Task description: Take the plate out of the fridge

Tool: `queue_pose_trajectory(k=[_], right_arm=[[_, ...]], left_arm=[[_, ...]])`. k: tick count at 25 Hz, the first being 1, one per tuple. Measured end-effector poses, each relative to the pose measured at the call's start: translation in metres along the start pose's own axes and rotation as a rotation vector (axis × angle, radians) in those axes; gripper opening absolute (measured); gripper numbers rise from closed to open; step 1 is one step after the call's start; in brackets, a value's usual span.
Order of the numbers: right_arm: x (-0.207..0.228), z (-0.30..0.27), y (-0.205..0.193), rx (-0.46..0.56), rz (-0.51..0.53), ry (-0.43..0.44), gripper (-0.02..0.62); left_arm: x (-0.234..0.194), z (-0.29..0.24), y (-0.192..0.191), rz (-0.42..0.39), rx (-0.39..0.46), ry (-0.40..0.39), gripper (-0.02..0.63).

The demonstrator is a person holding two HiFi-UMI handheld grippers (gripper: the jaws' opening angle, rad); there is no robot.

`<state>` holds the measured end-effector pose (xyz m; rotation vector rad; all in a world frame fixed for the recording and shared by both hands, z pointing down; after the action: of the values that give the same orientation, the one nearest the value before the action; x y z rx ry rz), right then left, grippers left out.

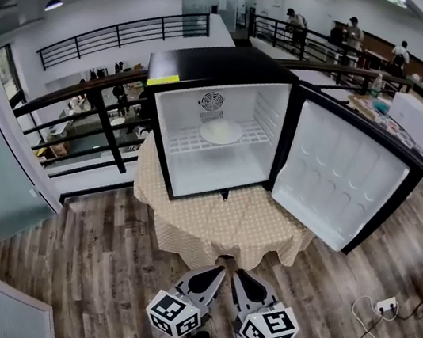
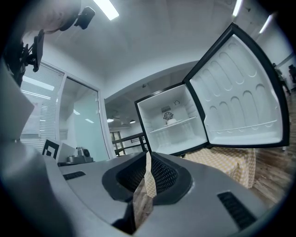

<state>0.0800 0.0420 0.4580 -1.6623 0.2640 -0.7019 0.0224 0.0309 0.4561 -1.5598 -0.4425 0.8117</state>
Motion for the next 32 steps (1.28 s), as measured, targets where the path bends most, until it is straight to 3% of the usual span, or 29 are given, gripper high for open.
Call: queue_pose_trajectory(k=[19, 32], right_arm=[[0.05, -0.153, 0.011, -0.026, -0.032, -0.046, 0.049], [0.069, -0.199, 0.017, -0.036, -0.041, -0.05, 0.049]], left_arm=[[-0.135, -0.081, 0.022, 0.037, -0.02, -0.042, 0.009], [-0.177, -0.109, 0.026, 0.07, -0.001, -0.023, 0.009]])
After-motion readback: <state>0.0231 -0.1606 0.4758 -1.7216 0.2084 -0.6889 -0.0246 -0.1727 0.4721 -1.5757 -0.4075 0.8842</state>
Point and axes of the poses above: the fingertips, and each gripper's own axes: z backward along the fingers, x to its right, y out of its top, the point moved 2 cm from there along z, backward along the fingers, and after that the axes turned 1 degree about x, right-handed, at the moved point
